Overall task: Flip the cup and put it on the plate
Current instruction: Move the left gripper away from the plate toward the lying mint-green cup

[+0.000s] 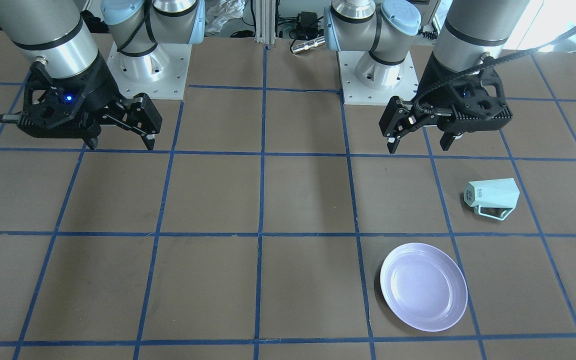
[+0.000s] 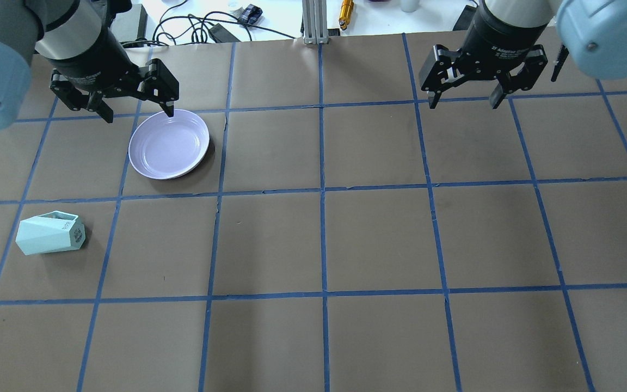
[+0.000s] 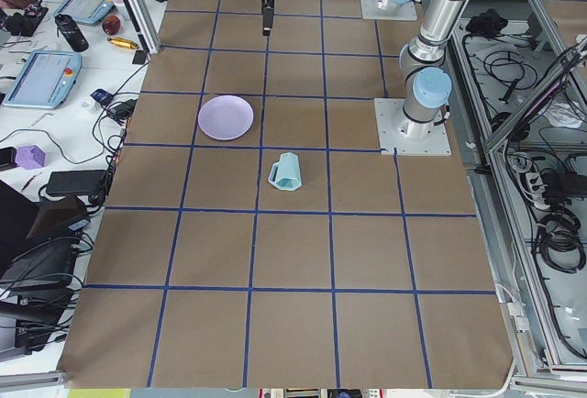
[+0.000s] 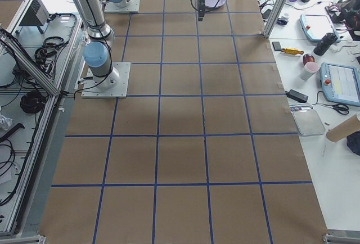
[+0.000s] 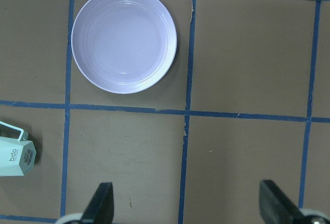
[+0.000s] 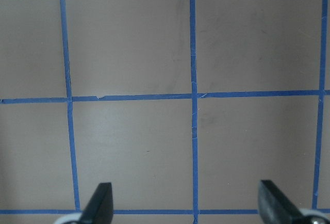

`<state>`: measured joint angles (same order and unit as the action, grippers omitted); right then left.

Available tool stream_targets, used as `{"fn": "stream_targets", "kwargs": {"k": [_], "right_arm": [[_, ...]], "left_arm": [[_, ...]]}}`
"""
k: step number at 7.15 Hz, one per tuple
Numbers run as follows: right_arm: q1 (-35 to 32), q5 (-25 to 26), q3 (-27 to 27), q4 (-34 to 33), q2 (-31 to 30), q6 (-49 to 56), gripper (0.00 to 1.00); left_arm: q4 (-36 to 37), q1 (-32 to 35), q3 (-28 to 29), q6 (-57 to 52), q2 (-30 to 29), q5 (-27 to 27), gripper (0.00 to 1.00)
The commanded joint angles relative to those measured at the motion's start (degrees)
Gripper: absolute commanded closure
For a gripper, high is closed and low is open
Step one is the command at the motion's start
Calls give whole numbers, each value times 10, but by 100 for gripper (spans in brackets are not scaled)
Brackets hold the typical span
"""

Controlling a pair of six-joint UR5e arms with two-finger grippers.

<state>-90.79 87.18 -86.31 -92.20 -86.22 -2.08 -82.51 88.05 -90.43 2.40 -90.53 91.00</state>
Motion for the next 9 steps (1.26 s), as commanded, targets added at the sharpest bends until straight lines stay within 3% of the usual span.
{"fn": "stream_targets", "kwargs": {"k": [1, 4, 9], "right_arm": [[0, -1, 0, 0, 0, 1, 0], [0, 0, 0, 0, 0, 1, 0], [0, 0, 0, 0, 0, 1, 0]], "left_arm": [[-5, -16, 0, -4, 2, 0, 0], [-39, -92, -9, -49, 2, -6, 0], [-82, -302, -52, -296, -15, -64, 0]]}}
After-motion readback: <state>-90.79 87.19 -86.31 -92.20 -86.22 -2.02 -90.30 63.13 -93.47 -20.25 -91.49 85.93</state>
